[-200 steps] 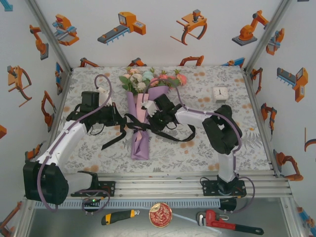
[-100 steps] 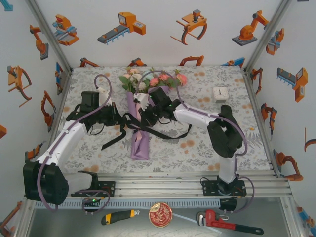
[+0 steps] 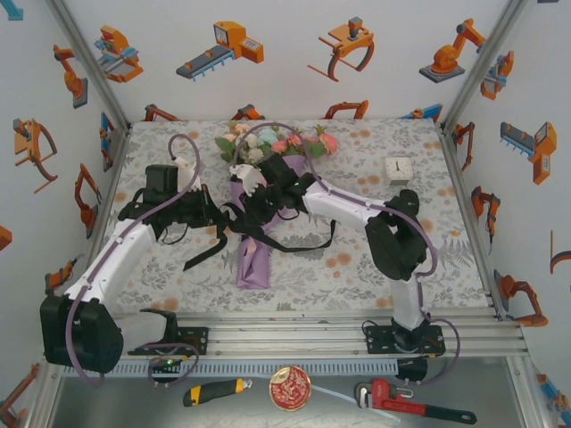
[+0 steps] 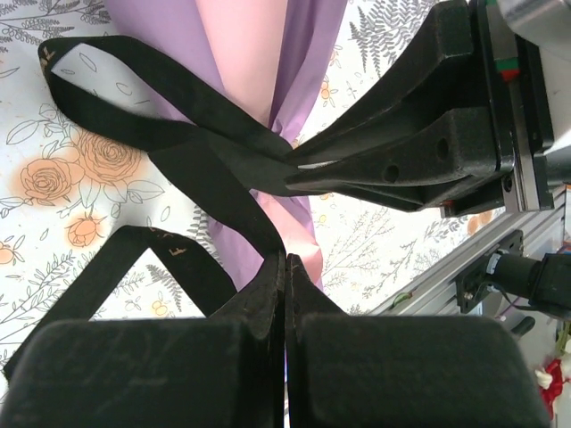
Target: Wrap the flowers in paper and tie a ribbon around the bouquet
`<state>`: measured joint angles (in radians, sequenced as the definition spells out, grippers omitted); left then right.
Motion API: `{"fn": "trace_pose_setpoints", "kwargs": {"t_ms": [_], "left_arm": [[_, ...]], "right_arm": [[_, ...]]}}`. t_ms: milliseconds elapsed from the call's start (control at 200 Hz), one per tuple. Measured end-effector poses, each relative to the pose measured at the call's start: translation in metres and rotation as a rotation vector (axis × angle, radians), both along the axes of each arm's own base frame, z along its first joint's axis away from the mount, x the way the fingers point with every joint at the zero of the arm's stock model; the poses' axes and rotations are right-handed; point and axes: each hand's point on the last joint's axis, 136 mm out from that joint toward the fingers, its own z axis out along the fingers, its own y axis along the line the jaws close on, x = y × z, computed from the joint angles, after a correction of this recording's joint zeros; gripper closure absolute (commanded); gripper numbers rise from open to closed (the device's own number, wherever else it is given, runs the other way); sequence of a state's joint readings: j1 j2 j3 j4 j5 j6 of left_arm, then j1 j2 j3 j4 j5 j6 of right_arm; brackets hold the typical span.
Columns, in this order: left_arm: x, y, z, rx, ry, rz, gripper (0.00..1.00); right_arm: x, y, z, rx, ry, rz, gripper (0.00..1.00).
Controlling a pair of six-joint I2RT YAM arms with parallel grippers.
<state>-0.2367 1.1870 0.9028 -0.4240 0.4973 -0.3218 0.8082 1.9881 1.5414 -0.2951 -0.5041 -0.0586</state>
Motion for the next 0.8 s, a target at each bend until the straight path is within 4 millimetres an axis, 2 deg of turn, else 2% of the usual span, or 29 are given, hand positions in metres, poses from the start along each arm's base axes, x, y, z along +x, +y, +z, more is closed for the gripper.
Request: {"fn": "trace_pose_setpoints", "kwargs": {"t_ms": [115,180,340,456,581,796], "left_arm": [[0.000,-0.001,0.008,-0.018,-0.023,-0.001,1.00],[0.002,-0.004,0.013,-0.043,-0.031,-0.003,1.00],[0.007,-0.008,0.022,-0.088,-0.050,0.007,1.00],[0.009,-0.009,0.023,-0.092,-0.054,0.004,1.00],[0.011,-0.010,0.028,-0.088,-0.069,-0.002,1.00],[0.015,-0.012,0.035,-0.093,-0.087,-0.013,1.00]], "right_arm": [[-0.003,-0.013,0.005,-0.013,0.008,-0.019,0.63],[-0.004,-0.018,0.017,0.005,0.005,-0.035,0.57],[-0.004,-0.013,0.067,0.174,-0.026,-0.067,0.41],[-0.005,-0.009,0.098,0.344,-0.046,-0.085,0.35],[-0.009,-0.006,0.106,0.458,-0.026,-0.063,0.33],[-0.010,0.000,0.115,0.529,-0.041,-0.028,0.24]]}}
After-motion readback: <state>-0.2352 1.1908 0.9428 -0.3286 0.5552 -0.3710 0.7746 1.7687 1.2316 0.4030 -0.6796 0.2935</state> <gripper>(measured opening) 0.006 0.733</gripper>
